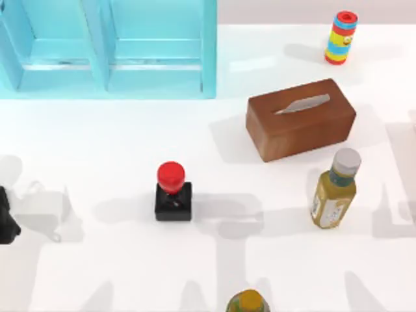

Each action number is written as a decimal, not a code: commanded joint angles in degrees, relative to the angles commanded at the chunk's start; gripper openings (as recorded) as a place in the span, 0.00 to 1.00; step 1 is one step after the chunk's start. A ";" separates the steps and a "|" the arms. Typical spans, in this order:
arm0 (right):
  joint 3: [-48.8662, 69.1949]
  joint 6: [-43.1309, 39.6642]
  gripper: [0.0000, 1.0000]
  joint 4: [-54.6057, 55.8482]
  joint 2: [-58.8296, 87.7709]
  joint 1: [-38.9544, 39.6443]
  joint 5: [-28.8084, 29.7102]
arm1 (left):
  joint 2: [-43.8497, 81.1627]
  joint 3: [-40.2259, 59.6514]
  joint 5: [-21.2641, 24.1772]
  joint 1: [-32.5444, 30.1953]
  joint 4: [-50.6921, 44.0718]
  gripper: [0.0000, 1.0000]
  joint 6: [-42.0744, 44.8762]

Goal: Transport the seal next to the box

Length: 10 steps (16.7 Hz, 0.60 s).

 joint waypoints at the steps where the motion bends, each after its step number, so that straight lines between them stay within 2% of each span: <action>1: 3.37 1.25 1.00 -2.10 3.34 1.32 0.15 | 0.00 0.00 0.00 0.00 0.00 1.00 0.00; 5: 20.63 7.67 1.00 -12.81 20.26 7.99 1.01 | 0.00 0.00 0.00 0.00 0.00 1.00 0.00; 10: 48.07 17.93 1.00 -29.73 47.04 18.36 2.60 | 0.00 0.00 0.00 0.00 0.00 1.00 0.00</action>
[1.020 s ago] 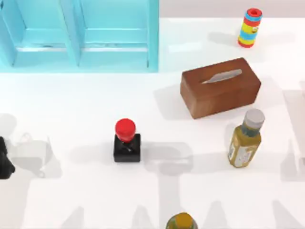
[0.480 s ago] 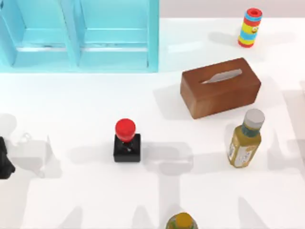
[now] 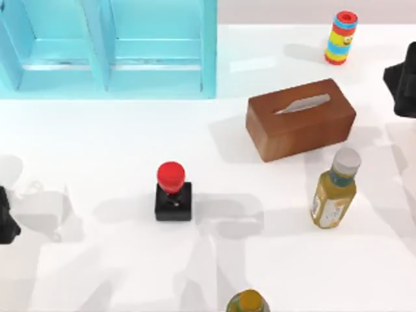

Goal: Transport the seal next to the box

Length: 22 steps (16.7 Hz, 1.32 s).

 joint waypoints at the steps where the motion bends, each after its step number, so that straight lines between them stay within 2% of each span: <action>1: 5.94 2.21 1.00 -3.62 5.77 2.20 0.38 | 0.00 0.00 0.00 0.00 0.00 1.00 0.00; 8: 47.27 17.46 1.00 -28.33 45.68 16.95 3.29 | 0.00 0.00 0.00 0.00 0.00 1.00 0.00; 13: 71.46 26.21 1.00 -42.36 68.85 25.16 5.22 | 0.00 0.00 0.00 0.00 0.00 1.00 0.00; 17: 83.67 30.59 1.00 -49.34 80.60 29.20 6.26 | 0.00 0.00 0.00 0.00 0.00 1.00 0.00; 22: 86.94 31.77 1.00 -51.22 83.79 30.27 6.55 | 0.00 0.00 0.00 0.00 0.00 1.00 0.00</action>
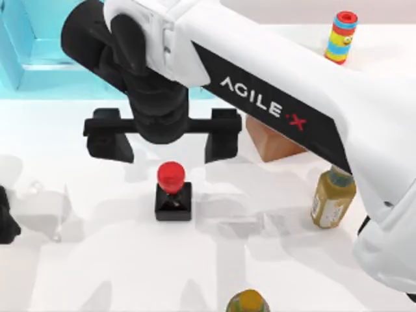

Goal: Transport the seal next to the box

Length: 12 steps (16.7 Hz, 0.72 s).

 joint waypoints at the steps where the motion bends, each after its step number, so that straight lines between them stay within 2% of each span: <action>1: 0.00 0.00 1.00 0.00 0.00 0.00 0.00 | 0.00 0.00 0.00 0.00 0.00 1.00 0.00; 6: -2.19 -0.32 1.00 2.14 -0.08 -0.38 -0.06 | 0.00 0.00 0.00 0.00 0.00 1.00 0.00; 12: -14.88 -1.33 1.00 14.87 -0.24 -1.31 -0.16 | 0.00 0.00 0.00 0.00 0.00 1.00 0.00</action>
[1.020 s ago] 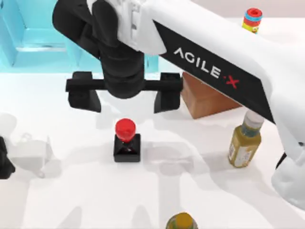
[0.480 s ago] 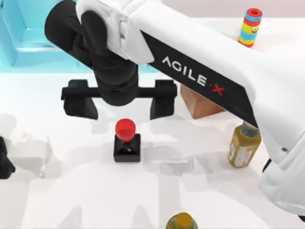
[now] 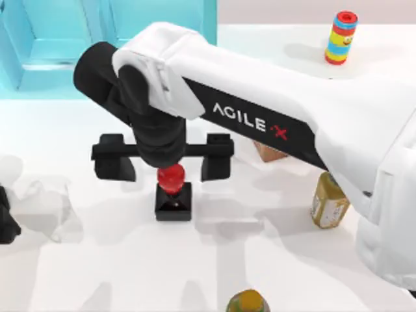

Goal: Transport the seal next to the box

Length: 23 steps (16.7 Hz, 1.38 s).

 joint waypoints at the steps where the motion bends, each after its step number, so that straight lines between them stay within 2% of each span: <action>1: -2.14 -0.14 1.00 2.20 0.03 -0.14 -0.02 | 0.00 0.00 0.00 0.00 0.00 1.00 0.00; 4: -6.79 -0.40 1.00 7.04 0.20 -0.42 -0.05 | 0.00 0.00 0.00 0.00 0.00 1.00 0.00; 9: -7.58 -0.44 1.00 7.88 0.25 -0.45 -0.05 | 0.00 0.00 0.00 0.00 0.00 1.00 0.00; 22: -7.58 -0.44 0.02 7.88 0.25 -0.45 -0.05 | 0.00 0.00 0.00 0.00 0.00 1.00 0.00; 23: -7.58 -0.44 0.00 7.88 0.25 -0.45 -0.05 | 0.00 0.00 0.00 0.00 0.00 1.00 0.00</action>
